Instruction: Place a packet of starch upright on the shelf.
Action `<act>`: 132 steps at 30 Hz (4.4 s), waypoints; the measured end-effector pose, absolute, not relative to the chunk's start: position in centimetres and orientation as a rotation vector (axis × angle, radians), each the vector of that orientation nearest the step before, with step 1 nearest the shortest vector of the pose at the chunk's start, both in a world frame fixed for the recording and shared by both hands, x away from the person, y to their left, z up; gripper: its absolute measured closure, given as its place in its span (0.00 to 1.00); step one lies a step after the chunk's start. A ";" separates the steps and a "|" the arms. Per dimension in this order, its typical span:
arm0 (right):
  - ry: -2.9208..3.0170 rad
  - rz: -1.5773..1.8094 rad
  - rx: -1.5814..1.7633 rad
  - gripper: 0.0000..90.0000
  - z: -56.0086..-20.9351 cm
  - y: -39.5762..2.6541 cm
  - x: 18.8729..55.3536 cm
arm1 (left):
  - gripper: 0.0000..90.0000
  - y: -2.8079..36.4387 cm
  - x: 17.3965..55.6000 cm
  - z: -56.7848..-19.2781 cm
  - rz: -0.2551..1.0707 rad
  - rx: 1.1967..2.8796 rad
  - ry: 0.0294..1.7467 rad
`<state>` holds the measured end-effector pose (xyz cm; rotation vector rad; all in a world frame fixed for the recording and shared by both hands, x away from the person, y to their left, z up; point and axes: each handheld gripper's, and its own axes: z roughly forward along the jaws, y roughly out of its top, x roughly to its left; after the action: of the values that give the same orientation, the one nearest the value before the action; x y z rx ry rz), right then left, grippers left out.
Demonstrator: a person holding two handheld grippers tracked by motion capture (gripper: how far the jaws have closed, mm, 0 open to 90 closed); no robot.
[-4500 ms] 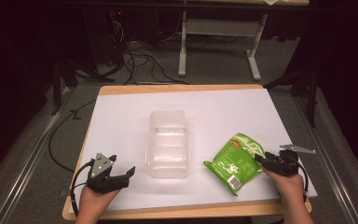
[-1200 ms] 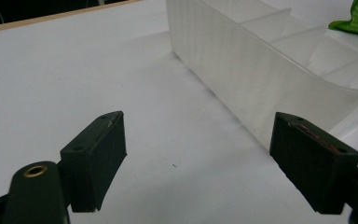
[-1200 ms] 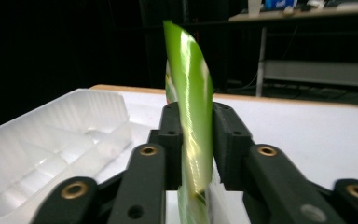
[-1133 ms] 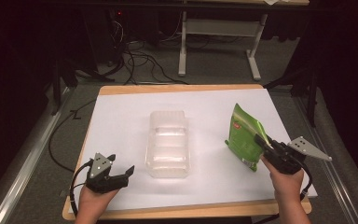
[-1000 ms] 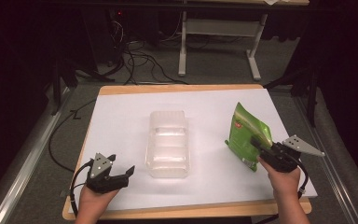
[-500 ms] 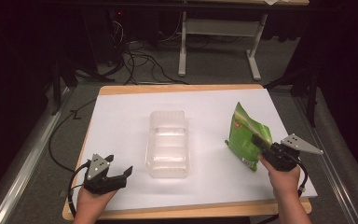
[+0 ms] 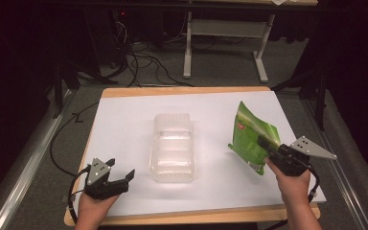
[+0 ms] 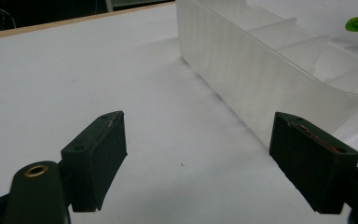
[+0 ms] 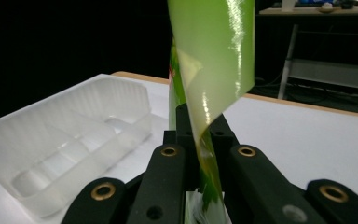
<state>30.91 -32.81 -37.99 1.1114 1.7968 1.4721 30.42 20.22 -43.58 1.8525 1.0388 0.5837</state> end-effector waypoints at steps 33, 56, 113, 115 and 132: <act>1.903 1.698 0.887 0.98 -34.9 -24.7 35.3 | 0.22 20.7 30.7 -43.8 0.600 1.833 1.071; 2.025 1.857 0.701 0.98 -34.7 -18.7 37.3 | 0.22 21.6 30.2 -43.9 0.626 1.807 1.108; 2.226 1.957 0.609 0.98 -38.5 -13.2 38.4 | 0.22 21.5 29.8 -43.8 0.629 1.807 1.102; 2.216 1.974 0.627 0.98 -38.7 -13.1 38.5 | 0.22 21.6 29.8 -43.8 0.630 1.804 1.104; 2.241 1.866 0.661 0.87 -39.3 -11.9 38.6 | 0.22 21.6 29.8 -43.8 0.628 1.803 1.103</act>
<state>38.56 -11.88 -39.28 0.6608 2.2407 1.8665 29.80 21.60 -43.81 1.8034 1.1027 0.6276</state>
